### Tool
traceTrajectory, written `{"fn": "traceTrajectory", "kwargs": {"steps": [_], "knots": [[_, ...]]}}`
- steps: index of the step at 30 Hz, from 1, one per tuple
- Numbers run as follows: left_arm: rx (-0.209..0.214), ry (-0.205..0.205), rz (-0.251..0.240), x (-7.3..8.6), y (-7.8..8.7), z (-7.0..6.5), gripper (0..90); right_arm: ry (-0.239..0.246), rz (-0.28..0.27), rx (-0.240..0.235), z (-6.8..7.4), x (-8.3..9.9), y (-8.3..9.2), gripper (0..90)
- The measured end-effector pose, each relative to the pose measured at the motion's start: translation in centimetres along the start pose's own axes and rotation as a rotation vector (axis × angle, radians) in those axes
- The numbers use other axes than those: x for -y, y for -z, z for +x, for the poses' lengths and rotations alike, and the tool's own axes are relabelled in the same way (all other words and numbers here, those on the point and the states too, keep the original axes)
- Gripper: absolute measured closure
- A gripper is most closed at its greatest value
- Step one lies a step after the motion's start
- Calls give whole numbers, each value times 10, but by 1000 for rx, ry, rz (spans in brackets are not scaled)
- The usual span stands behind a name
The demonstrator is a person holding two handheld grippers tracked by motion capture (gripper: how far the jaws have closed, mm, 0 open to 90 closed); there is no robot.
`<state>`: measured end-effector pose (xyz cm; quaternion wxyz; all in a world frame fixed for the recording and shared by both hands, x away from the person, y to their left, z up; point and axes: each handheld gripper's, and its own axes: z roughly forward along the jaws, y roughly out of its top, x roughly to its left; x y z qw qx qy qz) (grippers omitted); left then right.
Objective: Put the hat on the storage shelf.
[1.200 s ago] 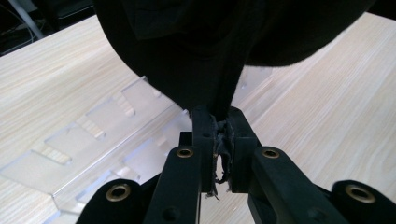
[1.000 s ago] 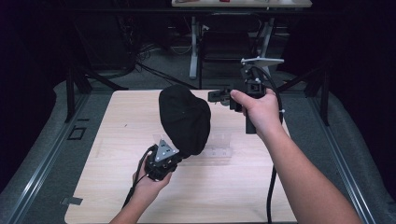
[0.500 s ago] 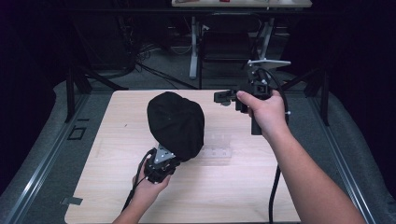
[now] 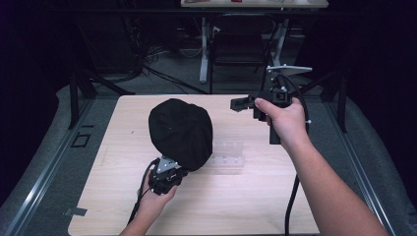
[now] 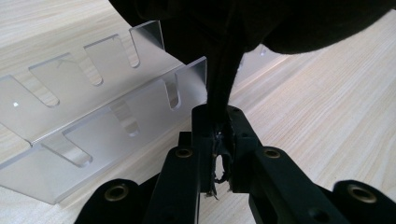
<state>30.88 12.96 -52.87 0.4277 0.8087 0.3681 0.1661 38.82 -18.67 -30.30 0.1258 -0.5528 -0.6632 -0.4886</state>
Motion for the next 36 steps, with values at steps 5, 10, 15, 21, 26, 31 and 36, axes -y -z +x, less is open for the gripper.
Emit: {"fn": "traceTrajectory", "kwargs": {"steps": [5,10,15,21,26,31,36], "knots": [[5,22,-14,3,0,2,839,4,7,12,-2,0,1,839],[6,26,-9,4,2,4,819,7,9,30,-2,1,1,838],[-5,38,-13,5,7,5,754,48,18,94,-1,5,0,831],[-1,63,-27,5,13,9,683,89,11,160,-1,11,-2,823],[-11,86,-31,8,21,14,599,92,12,189,-9,17,0,819],[-10,107,-35,12,29,18,546,96,10,209,-15,22,3,812],[-8,120,-45,17,37,22,535,120,9,245,-21,31,8,802]]}}
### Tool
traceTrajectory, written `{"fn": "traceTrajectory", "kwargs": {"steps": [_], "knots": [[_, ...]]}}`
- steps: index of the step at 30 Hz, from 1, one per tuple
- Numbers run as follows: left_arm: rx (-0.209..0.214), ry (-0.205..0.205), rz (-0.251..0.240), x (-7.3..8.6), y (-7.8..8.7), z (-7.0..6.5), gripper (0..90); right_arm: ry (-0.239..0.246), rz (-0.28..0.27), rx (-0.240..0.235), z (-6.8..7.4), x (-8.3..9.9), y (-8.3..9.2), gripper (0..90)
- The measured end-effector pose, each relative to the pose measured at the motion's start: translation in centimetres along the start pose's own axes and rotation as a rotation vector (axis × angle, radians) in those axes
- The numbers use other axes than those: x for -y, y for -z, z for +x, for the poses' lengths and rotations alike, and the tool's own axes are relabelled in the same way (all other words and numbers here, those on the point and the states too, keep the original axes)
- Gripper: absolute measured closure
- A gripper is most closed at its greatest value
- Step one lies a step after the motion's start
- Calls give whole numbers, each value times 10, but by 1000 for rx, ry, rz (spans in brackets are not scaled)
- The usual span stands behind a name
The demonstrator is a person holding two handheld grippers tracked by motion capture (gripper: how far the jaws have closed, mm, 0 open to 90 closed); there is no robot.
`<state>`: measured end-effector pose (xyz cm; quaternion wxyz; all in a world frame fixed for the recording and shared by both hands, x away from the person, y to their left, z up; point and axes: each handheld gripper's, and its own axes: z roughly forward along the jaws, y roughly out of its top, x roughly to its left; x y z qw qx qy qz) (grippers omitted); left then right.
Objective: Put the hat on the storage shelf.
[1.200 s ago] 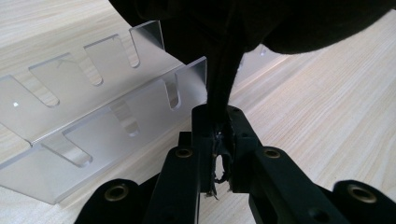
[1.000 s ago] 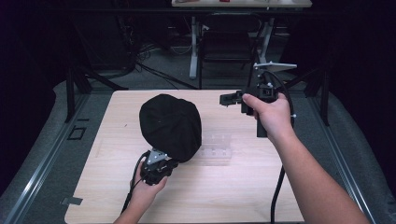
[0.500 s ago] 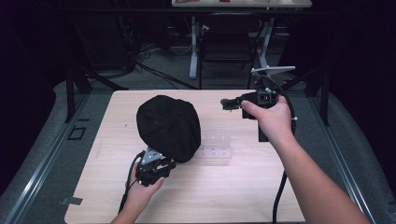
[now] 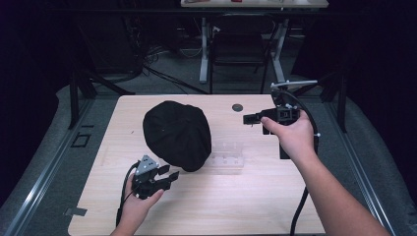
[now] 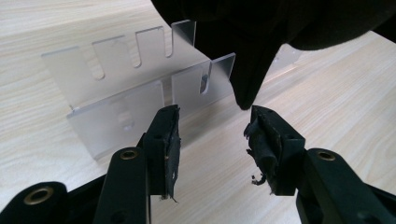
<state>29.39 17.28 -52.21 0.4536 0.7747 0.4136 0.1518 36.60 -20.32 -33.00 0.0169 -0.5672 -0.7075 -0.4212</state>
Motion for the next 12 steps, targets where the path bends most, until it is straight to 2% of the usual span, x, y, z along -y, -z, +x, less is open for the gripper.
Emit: {"fn": "traceTrajectory", "kwargs": {"steps": [3,8,12], "knots": [[-1,1,-4,6,4,1,529,22,-2,41,-4,8,-1,797],[-7,0,-19,14,6,4,516,28,2,43,-10,20,-3,794],[-6,12,-26,17,6,5,499,53,0,66,-14,33,-5,785]]}}
